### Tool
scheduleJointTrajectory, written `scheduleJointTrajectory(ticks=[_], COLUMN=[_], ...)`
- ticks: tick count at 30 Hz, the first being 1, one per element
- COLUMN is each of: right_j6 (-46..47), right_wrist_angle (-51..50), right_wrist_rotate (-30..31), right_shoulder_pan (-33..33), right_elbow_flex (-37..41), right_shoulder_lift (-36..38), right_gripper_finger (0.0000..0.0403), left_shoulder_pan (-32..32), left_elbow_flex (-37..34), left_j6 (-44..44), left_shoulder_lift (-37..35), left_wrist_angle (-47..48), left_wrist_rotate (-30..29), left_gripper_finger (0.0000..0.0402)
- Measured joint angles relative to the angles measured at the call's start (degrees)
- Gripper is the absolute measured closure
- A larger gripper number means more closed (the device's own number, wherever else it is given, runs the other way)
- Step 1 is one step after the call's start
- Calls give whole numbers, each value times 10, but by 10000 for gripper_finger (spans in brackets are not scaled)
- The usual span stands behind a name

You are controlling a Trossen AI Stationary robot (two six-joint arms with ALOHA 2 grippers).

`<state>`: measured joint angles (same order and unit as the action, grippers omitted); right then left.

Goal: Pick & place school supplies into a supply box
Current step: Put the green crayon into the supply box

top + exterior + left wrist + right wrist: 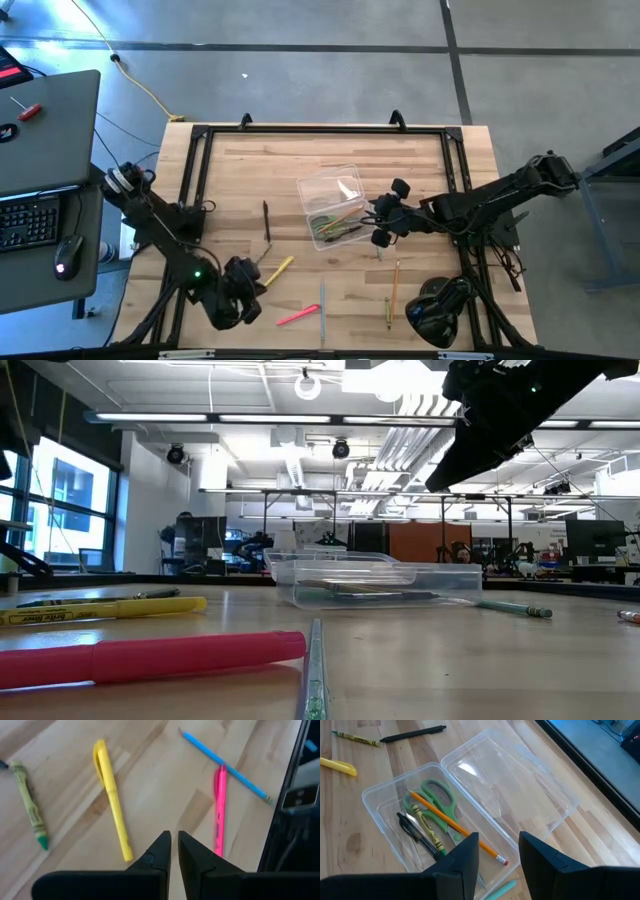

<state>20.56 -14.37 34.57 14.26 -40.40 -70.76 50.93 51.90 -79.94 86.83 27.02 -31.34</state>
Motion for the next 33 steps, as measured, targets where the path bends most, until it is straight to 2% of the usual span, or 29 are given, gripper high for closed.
scheduleJointTrajectory(ticks=[3, 8, 11, 23, 33], right_j6=[0, 0, 0, 0, 0], right_wrist_angle=[0, 0, 0, 1, 2], right_wrist_rotate=[-1, -8, -9, -9, -9], right_shoulder_pan=[0, 0, 0, 0, 0], right_elbow_flex=[0, 0, 0, 0, 0], right_shoulder_lift=[0, 0, 0, 0, 0], right_gripper_finger=[284, 284, 284, 284, 284], left_shoulder_pan=[3, 1, 1, -8, -14], left_elbow_flex=[0, 0, 0, 0, 0], left_j6=[0, -5, -36, -53, -8], left_shoulder_lift=[0, 0, 4, 4, 4], left_wrist_angle=[0, 1, 3, -5, -15], left_wrist_rotate=[9, 70, 86, 76, 51], left_gripper_finger=[339, 339, 339, 339, 339])
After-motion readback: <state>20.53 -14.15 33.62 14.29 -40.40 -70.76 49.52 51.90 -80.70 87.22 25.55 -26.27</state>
